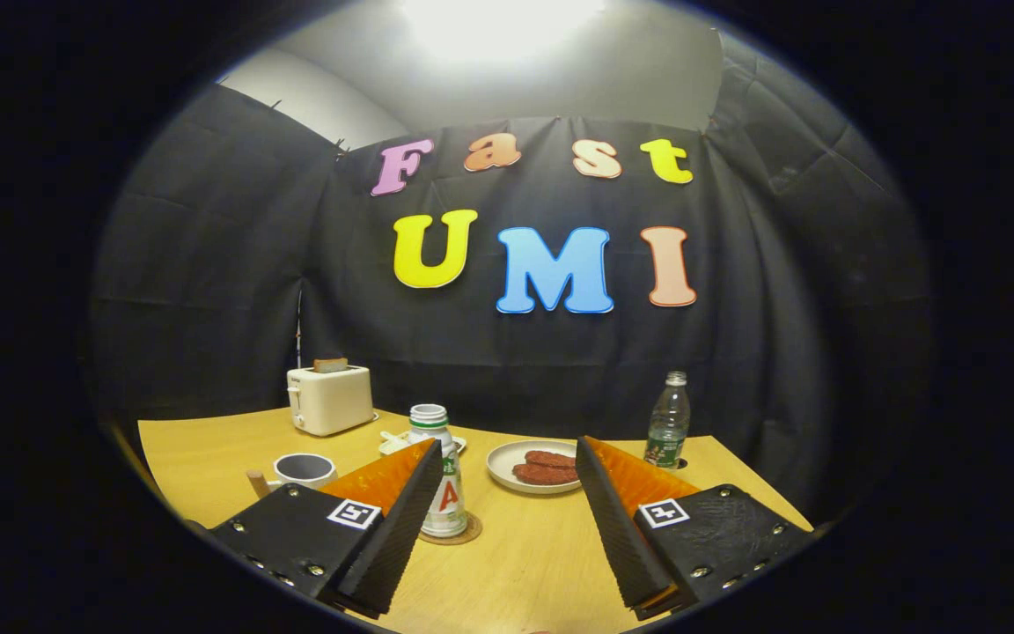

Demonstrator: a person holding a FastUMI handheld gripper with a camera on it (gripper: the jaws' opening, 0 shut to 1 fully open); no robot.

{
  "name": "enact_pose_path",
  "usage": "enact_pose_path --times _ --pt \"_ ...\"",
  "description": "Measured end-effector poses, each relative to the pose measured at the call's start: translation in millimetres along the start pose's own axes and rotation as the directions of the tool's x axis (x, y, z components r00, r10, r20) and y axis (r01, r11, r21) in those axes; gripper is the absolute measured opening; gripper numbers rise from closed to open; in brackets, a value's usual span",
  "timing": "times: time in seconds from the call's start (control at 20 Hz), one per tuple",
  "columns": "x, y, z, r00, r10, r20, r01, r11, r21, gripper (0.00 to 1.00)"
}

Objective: Take the bottle from table, then pour the juice into the cup, finally place the bottle on the coaster

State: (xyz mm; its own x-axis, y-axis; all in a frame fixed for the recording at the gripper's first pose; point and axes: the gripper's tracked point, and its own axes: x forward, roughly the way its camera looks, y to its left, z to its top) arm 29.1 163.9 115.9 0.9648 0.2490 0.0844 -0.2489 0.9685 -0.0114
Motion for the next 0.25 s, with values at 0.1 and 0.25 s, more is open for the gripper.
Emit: enact_pose_path --times 0.1,0.25 --pt "-6.5 -28.0 -7.8 0.999 -0.037 0.009 0.037 0.999 -0.002 0.91" --pt "-15.4 -72.6 -26.2 0.994 -0.111 0.014 0.111 0.994 -0.022 0.91"
